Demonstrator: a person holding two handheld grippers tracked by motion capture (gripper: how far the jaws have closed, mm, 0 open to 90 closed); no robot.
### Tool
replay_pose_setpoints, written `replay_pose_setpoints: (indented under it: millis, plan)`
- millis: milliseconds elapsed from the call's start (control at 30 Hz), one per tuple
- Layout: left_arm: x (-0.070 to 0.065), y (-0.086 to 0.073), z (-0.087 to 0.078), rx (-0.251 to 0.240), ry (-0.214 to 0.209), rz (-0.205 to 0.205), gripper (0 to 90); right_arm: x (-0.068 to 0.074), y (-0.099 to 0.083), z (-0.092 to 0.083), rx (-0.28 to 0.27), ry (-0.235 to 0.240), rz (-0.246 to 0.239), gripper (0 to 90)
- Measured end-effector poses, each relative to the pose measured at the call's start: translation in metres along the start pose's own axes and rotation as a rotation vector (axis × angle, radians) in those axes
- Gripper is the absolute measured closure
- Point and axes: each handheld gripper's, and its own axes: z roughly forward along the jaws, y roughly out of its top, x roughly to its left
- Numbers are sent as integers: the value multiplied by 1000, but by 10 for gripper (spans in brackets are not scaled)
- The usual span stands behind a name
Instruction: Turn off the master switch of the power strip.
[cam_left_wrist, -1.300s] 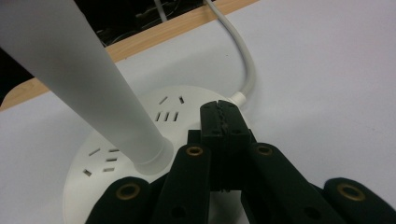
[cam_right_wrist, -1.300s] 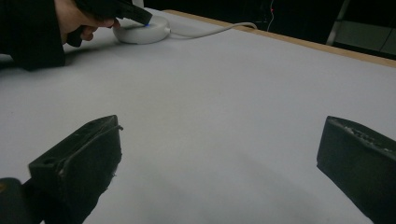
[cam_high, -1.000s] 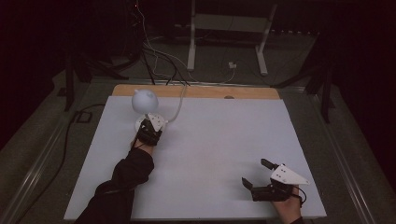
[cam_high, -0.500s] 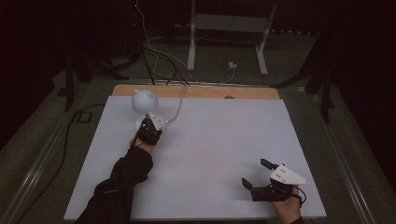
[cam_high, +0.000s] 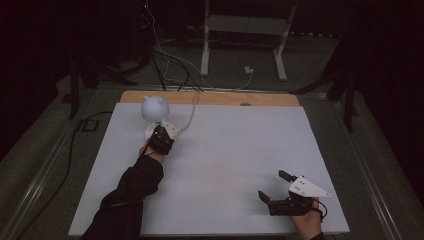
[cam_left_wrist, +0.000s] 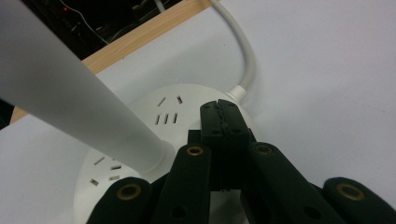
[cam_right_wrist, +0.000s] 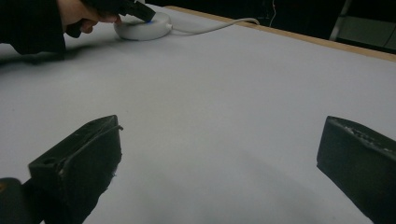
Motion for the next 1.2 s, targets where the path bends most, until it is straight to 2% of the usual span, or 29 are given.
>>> replay_pose_setpoints:
  millis: [367,533,667,800,933,1000,1133,1200]
  plan:
    - [2,4,1,27,-22,20,900,1,0,1,2,0,-1,0]
    - [1,8,1,55,-14,66,900,1,0,1,2,0,-3,0]
    - [6,9,2,71,-53,65,900,1,0,1,-1,0,-4,0]
    - [2,12,2,86,-29,105,900,2,1,0,-2,1,-7,0]
    - [0,11,2,80,-15,116,900,2,1,0,-5,0,-5,0]
    - [-2,10,2,76,5,133,900,1,1,0,-4,1,-5,0]
    - [0,9,2,65,-7,104,900,1,0,0,-1,0,-5,0]
    - [0,9,2,64,-7,103,900,1,0,1,0,-1,-4,0]
